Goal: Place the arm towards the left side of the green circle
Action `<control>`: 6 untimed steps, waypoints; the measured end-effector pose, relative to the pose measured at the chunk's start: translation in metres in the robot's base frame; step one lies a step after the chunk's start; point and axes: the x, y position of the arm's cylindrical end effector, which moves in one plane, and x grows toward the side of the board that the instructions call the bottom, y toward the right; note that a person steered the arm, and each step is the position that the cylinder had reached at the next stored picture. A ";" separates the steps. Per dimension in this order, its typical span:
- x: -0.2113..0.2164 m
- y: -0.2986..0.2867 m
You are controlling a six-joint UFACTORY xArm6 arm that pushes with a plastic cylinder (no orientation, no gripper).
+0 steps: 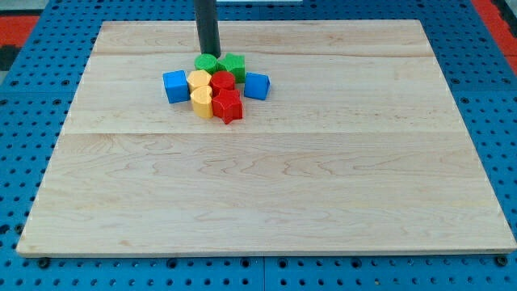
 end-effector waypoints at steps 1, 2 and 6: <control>-0.013 -0.011; -0.014 -0.068; 0.037 -0.022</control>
